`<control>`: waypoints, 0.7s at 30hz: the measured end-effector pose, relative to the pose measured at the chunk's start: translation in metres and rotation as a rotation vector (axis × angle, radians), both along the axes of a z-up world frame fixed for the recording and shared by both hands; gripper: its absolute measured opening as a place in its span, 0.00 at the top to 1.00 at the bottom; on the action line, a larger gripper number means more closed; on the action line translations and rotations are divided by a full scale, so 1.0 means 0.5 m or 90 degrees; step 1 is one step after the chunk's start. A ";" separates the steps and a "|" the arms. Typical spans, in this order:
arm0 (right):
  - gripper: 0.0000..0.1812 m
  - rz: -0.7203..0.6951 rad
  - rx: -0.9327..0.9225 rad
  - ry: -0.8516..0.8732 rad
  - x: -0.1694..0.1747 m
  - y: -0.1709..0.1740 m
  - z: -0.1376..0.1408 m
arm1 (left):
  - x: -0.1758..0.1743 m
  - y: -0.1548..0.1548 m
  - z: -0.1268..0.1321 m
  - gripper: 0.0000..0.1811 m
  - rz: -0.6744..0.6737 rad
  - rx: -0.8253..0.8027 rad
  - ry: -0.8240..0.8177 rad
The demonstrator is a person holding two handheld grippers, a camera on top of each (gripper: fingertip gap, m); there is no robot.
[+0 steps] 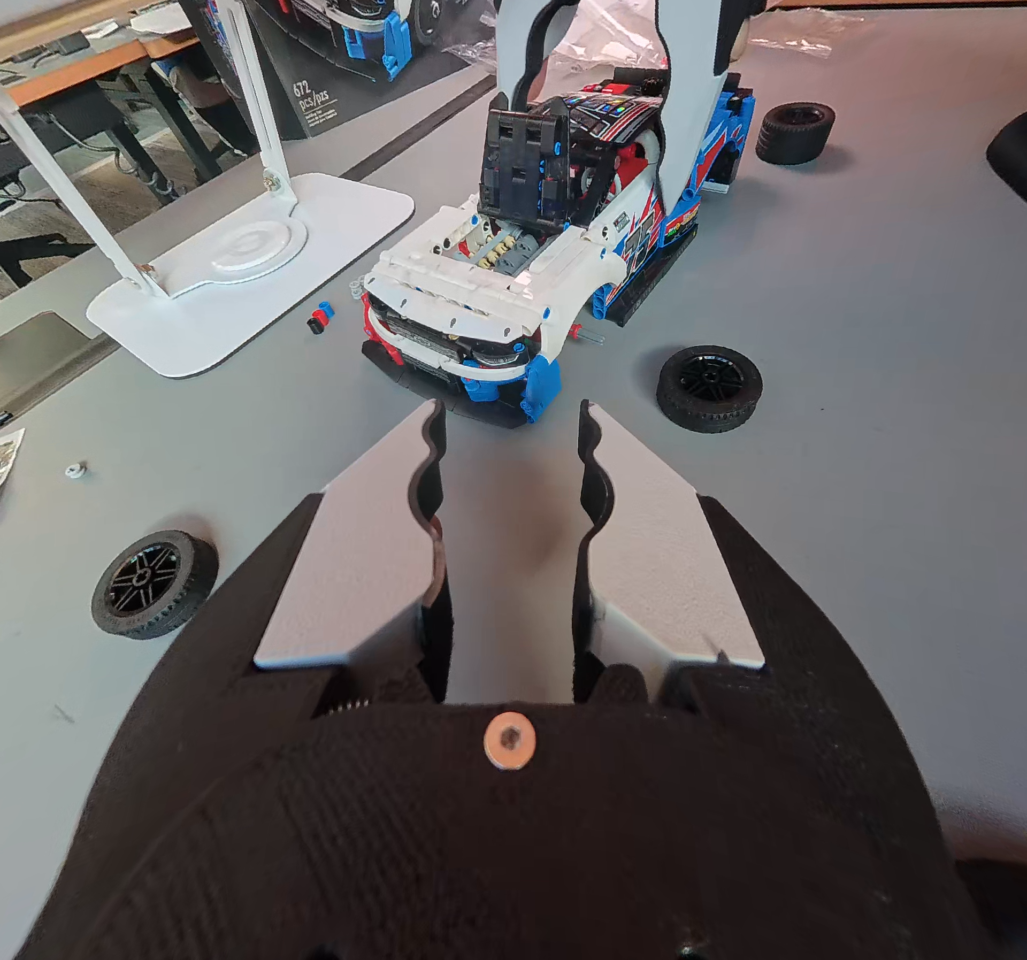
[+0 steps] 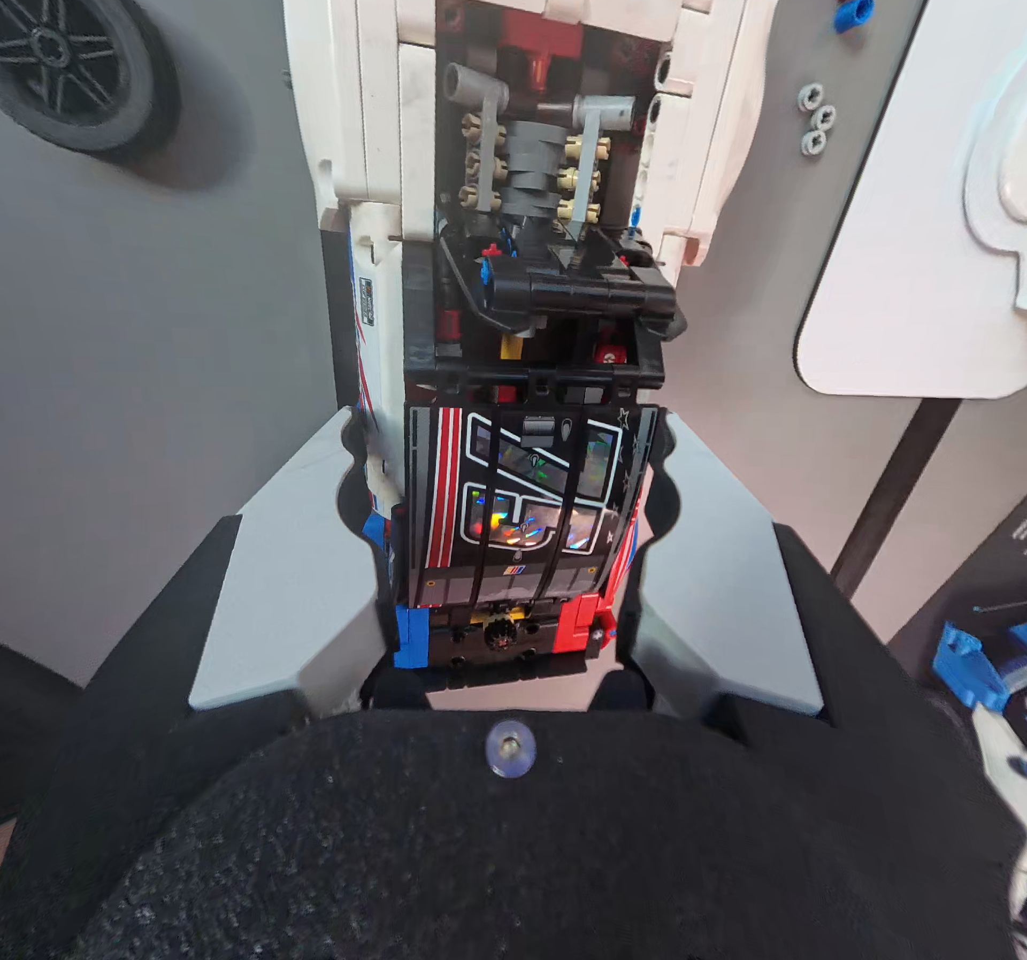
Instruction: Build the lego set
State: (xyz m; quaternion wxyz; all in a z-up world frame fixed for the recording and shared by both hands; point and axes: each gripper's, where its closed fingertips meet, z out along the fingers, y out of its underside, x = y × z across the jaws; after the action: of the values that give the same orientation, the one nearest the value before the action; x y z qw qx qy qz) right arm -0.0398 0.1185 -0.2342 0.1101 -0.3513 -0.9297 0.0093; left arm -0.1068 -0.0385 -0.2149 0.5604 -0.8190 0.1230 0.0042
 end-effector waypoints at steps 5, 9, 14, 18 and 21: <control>0.46 0.170 -0.003 -0.021 0.001 -0.003 0.001 | -0.001 -0.007 0.005 0.75 -0.003 0.008 -0.017; 0.45 0.258 0.089 -0.045 0.016 0.017 0.004 | 0.000 -0.009 0.007 0.76 -0.010 0.011 -0.021; 0.59 0.071 -0.100 0.114 -0.006 -0.030 0.087 | 0.004 -0.012 0.004 0.76 -0.015 0.007 -0.008; 0.90 -0.035 -0.224 0.214 -0.012 -0.068 0.125 | 0.013 -0.005 -0.002 0.76 -0.026 -0.002 0.006; 0.99 -0.053 -0.216 0.243 -0.031 -0.095 0.119 | 0.018 0.002 -0.007 0.76 -0.032 -0.011 0.014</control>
State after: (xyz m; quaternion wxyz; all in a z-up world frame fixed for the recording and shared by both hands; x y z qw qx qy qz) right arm -0.0552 0.0709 -0.1749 0.2233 -0.3943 -0.8621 0.2269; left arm -0.0977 -0.0375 -0.2185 0.5519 -0.8204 0.1496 -0.0015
